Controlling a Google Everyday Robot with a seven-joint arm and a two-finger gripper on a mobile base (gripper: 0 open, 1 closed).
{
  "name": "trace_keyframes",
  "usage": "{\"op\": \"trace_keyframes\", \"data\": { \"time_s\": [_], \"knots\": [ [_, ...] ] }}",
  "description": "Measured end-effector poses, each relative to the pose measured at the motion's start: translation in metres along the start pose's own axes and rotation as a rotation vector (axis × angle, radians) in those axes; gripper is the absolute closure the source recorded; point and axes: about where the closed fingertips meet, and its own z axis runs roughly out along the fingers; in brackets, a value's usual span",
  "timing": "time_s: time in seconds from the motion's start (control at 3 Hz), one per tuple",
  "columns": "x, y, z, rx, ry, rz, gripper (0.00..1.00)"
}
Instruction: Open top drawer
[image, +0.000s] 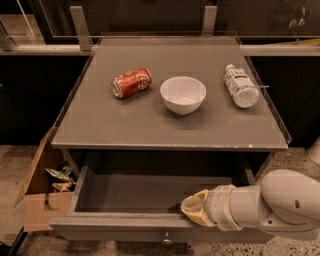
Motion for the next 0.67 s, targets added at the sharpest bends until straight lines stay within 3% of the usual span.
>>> {"op": "trace_keyframes", "data": {
  "time_s": [0.33,0.67],
  "knots": [
    [-0.002,0.014,0.004,-0.055,-0.047,0.023,1.0],
    [-0.021,0.021,0.003,-0.102,-0.135,0.028,1.0]
  ]
}}
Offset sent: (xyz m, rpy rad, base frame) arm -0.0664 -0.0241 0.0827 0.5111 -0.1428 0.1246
